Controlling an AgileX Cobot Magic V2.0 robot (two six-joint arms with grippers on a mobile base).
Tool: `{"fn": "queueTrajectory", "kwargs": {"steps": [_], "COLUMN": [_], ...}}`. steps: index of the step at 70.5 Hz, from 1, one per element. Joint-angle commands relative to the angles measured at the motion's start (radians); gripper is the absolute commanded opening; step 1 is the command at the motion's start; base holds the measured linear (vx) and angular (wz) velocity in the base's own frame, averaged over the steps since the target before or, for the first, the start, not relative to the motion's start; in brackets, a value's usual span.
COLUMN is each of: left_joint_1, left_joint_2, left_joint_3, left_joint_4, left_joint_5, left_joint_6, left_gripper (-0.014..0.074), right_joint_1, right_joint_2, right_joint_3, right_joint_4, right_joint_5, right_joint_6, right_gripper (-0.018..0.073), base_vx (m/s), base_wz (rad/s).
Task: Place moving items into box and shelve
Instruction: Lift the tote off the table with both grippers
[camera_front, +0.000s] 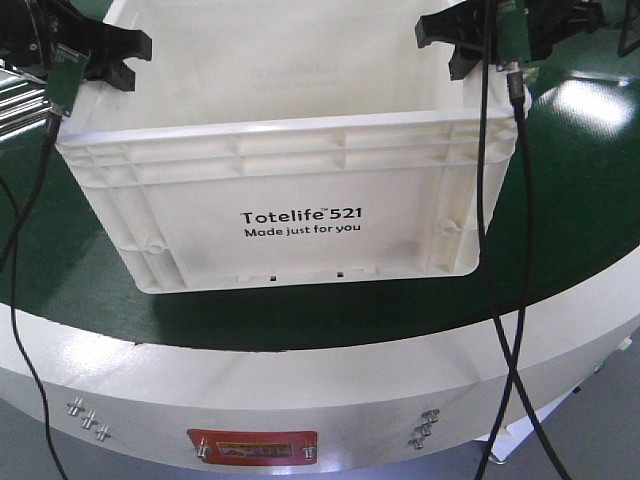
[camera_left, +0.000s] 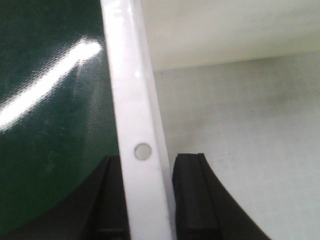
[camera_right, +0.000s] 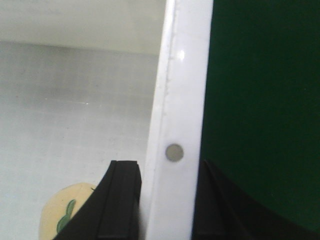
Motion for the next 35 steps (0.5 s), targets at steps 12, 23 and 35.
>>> {"fn": "queueTrajectory", "kwargs": {"steps": [12, 23, 35], "left_joint_1": [-0.007, -0.007, -0.007], "left_joint_2": [-0.111, -0.147, -0.180], "left_joint_3": [-0.037, -0.037, -0.037], "left_joint_4": [-0.006, -0.006, -0.006], "left_joint_5": [-0.023, -0.013, 0.003], "left_joint_6": [0.028, 0.028, 0.028], "left_gripper": [-0.0020, -0.0020, -0.0020], "right_joint_1": [-0.002, -0.002, -0.001], "right_joint_2": [-0.121, -0.142, -0.164], "right_joint_3": [-0.042, -0.042, -0.042], "right_joint_4": [-0.007, 0.011, 0.043], "right_joint_5": [-0.028, -0.006, -0.005], "right_joint_6": [-0.034, -0.035, -0.035], "right_gripper": [-0.0012, -0.0012, -0.0012], "base_vx": [0.00, 0.00, 0.00], "base_wz": [0.00, 0.00, 0.00]}}
